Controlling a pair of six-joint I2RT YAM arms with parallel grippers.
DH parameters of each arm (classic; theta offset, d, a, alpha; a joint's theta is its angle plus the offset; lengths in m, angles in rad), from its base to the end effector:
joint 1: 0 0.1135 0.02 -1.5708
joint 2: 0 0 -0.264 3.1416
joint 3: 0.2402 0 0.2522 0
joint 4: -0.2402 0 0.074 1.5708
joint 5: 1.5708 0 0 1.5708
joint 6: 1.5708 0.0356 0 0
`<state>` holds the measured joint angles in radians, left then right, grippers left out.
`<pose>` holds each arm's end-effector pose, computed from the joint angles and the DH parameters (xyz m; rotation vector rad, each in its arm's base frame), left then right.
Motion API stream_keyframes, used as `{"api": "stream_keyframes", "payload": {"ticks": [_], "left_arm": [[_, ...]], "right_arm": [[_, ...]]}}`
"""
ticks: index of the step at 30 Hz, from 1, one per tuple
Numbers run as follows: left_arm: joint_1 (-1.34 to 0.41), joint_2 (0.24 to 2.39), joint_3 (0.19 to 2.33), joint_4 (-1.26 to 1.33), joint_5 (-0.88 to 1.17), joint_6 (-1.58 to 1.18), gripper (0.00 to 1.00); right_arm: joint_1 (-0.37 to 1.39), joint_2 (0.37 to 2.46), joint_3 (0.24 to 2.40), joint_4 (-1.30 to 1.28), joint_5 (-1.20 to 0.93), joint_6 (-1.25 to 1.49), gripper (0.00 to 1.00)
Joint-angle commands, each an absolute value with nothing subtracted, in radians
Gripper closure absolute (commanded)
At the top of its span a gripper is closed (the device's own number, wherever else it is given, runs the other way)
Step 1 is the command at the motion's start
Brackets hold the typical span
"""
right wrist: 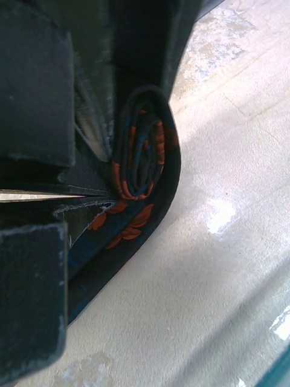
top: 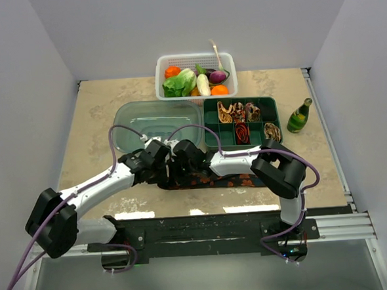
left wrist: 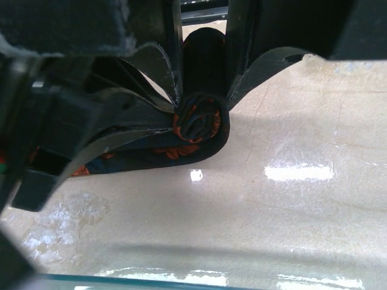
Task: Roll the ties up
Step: Roll the tie at the center of the board.
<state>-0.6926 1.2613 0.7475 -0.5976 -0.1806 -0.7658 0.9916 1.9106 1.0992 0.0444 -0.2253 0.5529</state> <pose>0.1817 -0.1424 0.1991 -0.1543 2.6675 -0.2358 0.2114 0.3378 0.1506 -0.6739 2.4601 0.9620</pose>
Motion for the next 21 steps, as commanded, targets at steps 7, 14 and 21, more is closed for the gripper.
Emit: {"api": "stream_keyframes", "payload": {"ticks": [7, 14, 21], "left_arm": [[-0.802, 1.336, 0.9, -0.653, -0.337, -0.815, 0.94], [-0.808, 1.344, 0.897, -0.686, -0.368, -0.81, 0.94], [-0.811, 1.344, 0.893, -0.732, -0.408, -0.804, 0.94]], "right_arm": [[0.996, 1.937, 1.108, 0.152, -0.318, 0.632, 1.0], [0.985, 1.884, 1.111, 0.112, -0.287, 0.618, 1.0], [0.953, 1.815, 1.108, 0.035, -0.249, 0.583, 1.0]]}}
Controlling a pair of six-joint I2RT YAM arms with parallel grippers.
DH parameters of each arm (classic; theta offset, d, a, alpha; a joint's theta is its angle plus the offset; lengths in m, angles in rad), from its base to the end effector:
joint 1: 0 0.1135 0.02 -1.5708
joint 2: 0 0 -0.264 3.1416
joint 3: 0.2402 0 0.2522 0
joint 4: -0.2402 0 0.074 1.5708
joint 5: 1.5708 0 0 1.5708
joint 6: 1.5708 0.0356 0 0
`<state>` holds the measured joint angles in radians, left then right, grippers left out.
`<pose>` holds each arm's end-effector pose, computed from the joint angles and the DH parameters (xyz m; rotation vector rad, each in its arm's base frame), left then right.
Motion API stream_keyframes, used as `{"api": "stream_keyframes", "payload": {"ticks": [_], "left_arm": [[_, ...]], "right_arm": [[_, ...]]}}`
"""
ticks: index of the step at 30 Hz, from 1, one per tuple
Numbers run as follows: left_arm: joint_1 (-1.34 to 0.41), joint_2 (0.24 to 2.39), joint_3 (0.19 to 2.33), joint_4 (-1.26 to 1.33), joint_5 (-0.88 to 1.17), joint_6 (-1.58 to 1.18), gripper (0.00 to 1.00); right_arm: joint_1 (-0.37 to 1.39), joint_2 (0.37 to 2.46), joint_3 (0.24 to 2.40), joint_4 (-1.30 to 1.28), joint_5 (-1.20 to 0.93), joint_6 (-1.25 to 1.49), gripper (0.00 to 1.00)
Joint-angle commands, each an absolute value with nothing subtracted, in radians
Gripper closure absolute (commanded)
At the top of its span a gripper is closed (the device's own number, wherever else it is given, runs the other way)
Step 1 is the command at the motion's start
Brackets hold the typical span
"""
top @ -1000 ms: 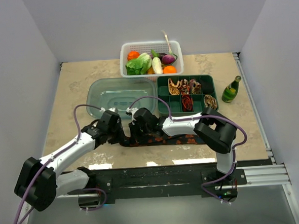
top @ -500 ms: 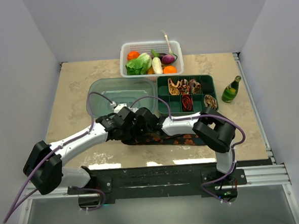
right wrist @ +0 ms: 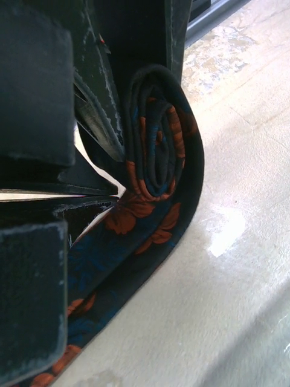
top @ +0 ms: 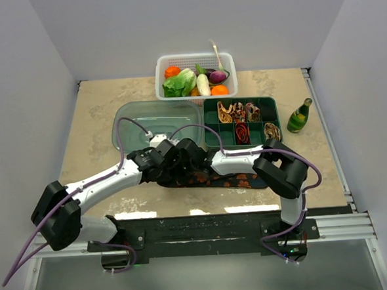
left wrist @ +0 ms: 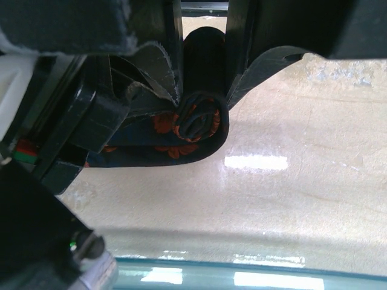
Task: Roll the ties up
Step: Roll the tie at the center of the board.
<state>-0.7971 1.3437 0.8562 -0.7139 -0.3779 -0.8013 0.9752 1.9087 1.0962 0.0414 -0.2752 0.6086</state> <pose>0.1797 -0.1652 0.2091 -0.0990 2.6176 -0.0015 0.2148 0.3342 0.1505 -0.6180 2.5063 1.0257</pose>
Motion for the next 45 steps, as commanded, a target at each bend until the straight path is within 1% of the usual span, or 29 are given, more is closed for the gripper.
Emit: {"api": "stream_keyframes", "payload": {"ticks": [1, 20, 29, 32, 33, 45], "left_arm": [[-0.813, 1.344, 0.89, -0.735, -0.411, -0.802, 0.94], [-0.847, 1.391, 0.899, -0.816, -0.48, -0.834, 0.94], [-0.9, 1.497, 0.953, -0.906, -0.561, -0.876, 0.95], [-0.919, 1.531, 0.976, -0.931, -0.586, -0.896, 0.97], [-0.928, 1.537, 0.982, -0.936, -0.591, -0.903, 1.0], [-0.991, 1.7, 1.1, -0.999, -0.617, -0.934, 1.0]], "right_arm": [[0.95, 1.796, 1.097, 0.034, -0.247, 0.581, 1.0], [0.827, 1.715, 0.993, -0.066, -0.161, 0.526, 1.0], [0.762, 1.66, 0.966, -0.115, -0.115, 0.489, 1.0], [0.736, 1.648, 0.96, -0.123, -0.114, 0.48, 1.0], [0.733, 1.646, 0.954, -0.123, -0.114, 0.479, 1.0], [0.706, 1.644, 0.919, -0.117, -0.113, 0.472, 1.0]]}}
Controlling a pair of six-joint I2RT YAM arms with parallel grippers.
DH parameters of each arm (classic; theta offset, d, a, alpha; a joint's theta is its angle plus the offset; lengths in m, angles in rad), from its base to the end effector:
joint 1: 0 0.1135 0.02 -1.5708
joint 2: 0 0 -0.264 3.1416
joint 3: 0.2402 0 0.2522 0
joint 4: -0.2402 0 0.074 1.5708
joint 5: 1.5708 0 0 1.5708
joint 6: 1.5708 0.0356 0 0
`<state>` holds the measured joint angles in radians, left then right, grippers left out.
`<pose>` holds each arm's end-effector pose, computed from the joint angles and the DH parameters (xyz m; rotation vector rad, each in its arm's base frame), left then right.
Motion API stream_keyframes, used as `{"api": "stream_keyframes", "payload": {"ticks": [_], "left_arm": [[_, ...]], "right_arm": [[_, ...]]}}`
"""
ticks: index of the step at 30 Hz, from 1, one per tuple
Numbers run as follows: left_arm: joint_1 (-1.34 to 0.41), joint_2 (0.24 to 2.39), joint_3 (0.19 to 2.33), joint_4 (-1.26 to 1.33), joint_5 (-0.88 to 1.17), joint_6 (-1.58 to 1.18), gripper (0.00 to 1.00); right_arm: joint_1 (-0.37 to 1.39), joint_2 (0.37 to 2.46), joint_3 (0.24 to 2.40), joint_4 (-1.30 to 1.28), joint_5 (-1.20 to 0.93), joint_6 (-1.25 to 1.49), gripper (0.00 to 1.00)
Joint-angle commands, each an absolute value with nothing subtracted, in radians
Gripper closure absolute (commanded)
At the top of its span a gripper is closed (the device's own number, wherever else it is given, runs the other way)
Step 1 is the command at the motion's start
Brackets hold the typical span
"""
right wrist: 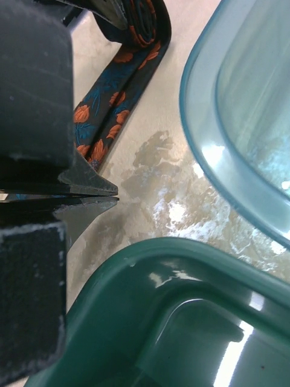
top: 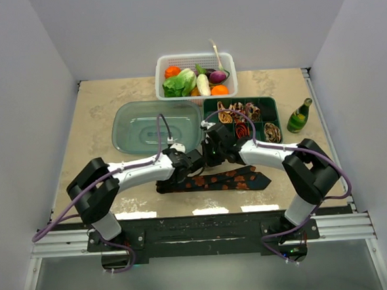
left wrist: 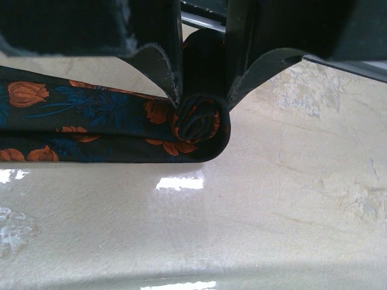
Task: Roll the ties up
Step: Roll the tie at the center of the board.
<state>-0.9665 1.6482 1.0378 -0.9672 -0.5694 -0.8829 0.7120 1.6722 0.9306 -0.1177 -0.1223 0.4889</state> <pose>0.1719 -0.2152 0.1815 0.1134 2.6487 0.4743 0.2540 0.2250 0.1721 -0.3404 2.5193 0.6620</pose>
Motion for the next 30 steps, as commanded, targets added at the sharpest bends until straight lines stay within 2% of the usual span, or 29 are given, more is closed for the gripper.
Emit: {"api": "stream_keyframes", "payload": {"ticks": [1, 7, 13, 16, 17, 20, 30], "left_arm": [[-0.996, 1.712, 1.106, -1.006, -0.617, -0.936, 1.0], [-1.023, 1.798, 1.164, -1.026, -0.618, -0.946, 1.0], [-1.029, 1.818, 1.18, -0.965, -0.581, -0.927, 0.92], [-1.031, 1.806, 1.17, -0.921, -0.552, -0.91, 0.74], [-1.031, 1.801, 1.169, -0.913, -0.543, -0.908, 0.63], [-1.031, 1.776, 1.155, -0.873, -0.522, -0.902, 0.5], [-1.032, 1.62, 1.092, -0.775, -0.502, -0.905, 0.28]], "right_arm": [[0.706, 1.646, 0.917, -0.117, -0.114, 0.472, 1.0], [0.703, 1.649, 0.913, -0.115, -0.115, 0.471, 1.0], [0.696, 1.652, 0.908, -0.115, -0.118, 0.469, 1.0], [0.696, 1.654, 0.908, -0.115, -0.12, 0.469, 1.0], [0.695, 1.654, 0.908, -0.114, -0.121, 0.469, 1.0], [0.695, 1.654, 0.908, -0.115, -0.121, 0.469, 1.0], [0.692, 1.648, 0.919, -0.118, -0.129, 0.456, 1.0]]}}
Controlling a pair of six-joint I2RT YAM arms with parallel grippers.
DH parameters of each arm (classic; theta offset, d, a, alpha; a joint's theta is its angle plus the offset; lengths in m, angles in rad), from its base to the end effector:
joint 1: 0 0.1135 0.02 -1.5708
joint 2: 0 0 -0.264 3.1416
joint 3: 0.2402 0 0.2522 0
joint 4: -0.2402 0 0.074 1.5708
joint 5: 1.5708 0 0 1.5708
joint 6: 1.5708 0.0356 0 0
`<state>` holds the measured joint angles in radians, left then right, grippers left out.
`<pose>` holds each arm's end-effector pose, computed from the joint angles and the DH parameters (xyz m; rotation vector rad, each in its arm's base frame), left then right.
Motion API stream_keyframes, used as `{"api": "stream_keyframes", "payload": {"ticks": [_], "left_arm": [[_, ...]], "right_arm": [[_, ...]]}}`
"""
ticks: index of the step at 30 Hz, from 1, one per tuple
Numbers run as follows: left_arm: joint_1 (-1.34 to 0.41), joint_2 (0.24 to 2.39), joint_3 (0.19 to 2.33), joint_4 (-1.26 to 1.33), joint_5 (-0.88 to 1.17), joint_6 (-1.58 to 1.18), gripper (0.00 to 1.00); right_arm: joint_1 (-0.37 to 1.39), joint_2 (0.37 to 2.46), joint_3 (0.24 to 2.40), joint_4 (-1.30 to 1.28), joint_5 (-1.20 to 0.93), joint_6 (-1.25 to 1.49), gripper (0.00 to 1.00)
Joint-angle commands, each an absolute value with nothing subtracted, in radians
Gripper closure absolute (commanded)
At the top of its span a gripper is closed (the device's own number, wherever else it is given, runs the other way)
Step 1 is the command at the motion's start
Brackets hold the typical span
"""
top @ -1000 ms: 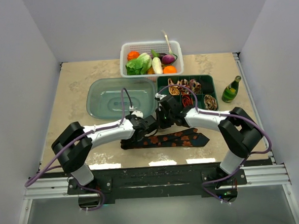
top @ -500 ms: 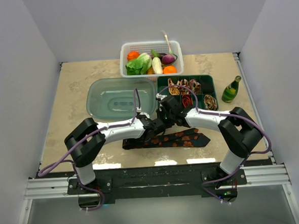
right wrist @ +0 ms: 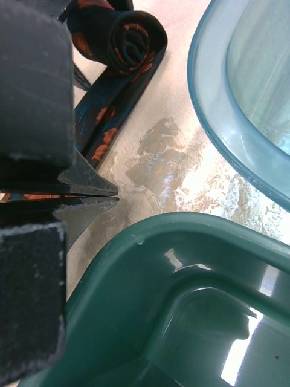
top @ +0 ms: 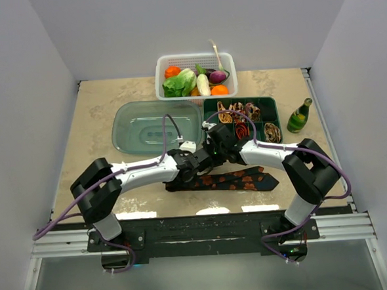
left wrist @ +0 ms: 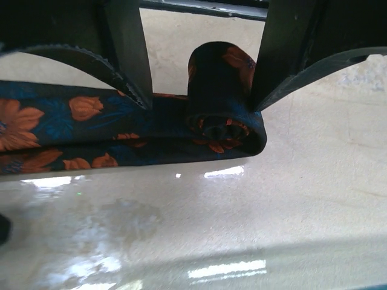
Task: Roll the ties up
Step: Roll the tie at the center of the board.
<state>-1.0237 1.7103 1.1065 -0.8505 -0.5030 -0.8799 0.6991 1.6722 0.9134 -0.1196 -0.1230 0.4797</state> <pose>0.1731 -0.2513 0.1808 0.1510 2.6491 0.2695 0.2540 0.2193 0.1670 -0.3364 2.5355 0.6436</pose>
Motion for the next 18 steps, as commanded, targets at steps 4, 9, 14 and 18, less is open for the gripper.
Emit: {"api": "stream_keyframes", "payload": {"ticks": [4, 9, 14, 18], "left_arm": [[-1.029, 1.574, 1.089, -0.801, -0.518, -0.911, 0.24], [-1.029, 1.589, 1.094, -0.87, -0.537, -0.936, 0.32], [-1.029, 1.582, 1.091, -0.89, -0.554, -0.942, 0.46], [-1.029, 1.569, 1.072, -0.815, -0.511, -0.927, 0.55]], "right_arm": [[0.693, 1.643, 0.922, -0.124, -0.127, 0.449, 1.0], [0.693, 1.644, 0.923, -0.123, -0.133, 0.448, 1.0], [0.693, 1.643, 0.923, -0.124, -0.132, 0.448, 1.0], [0.693, 1.646, 0.925, -0.121, -0.13, 0.448, 1.0]]}}
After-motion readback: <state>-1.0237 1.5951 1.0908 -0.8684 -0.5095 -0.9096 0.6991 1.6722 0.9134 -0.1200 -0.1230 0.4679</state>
